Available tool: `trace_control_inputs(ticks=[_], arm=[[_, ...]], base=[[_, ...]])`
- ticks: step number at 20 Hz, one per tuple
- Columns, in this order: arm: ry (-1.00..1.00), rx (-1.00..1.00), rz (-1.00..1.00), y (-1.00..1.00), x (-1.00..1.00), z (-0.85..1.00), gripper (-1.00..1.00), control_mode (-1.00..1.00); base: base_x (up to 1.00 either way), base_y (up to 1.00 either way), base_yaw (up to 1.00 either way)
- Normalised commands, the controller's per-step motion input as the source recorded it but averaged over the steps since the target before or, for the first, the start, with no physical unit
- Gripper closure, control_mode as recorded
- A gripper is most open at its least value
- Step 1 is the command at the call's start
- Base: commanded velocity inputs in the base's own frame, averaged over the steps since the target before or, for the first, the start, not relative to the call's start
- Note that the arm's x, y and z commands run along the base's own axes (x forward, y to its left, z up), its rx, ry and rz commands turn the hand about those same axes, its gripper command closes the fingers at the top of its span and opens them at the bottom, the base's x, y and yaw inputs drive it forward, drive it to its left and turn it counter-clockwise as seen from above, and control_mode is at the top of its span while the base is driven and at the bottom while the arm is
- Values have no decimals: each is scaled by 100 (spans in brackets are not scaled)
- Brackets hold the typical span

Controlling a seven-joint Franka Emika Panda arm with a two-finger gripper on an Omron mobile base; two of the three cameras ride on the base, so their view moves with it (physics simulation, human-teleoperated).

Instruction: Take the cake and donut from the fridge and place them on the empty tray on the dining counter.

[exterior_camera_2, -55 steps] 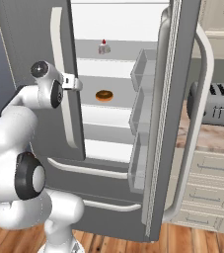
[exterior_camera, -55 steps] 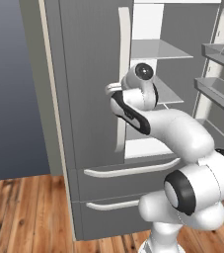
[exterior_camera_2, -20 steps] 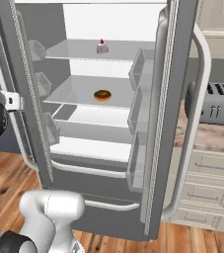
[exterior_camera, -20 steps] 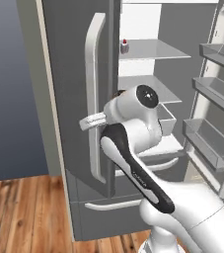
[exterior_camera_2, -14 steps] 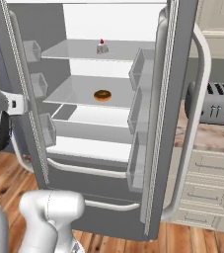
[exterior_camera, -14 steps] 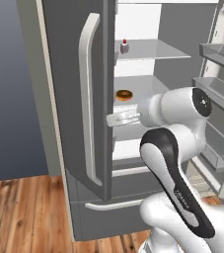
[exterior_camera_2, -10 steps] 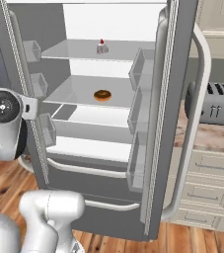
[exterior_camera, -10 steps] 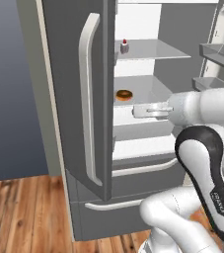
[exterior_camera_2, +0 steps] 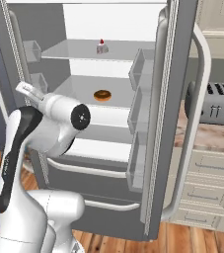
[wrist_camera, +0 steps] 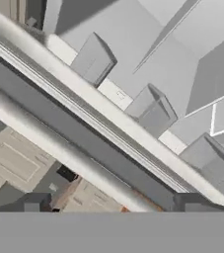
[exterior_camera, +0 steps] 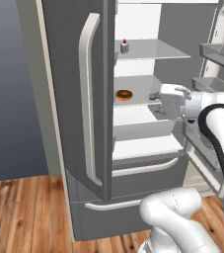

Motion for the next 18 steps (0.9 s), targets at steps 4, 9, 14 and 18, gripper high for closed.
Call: trace_control_inputs(ticks=[4,9,14,18], arm=[[31,32,-3,8,81,-18,-100,-100],[19,27,-1,11,70,-17,-100,-100],[9,13,0,24,68,-28,-100,-100],[12,13,0,14,80,-34,-100,-100]], base=[[0,0,0],[0,0,0],[0,0,0],[0,0,0]])
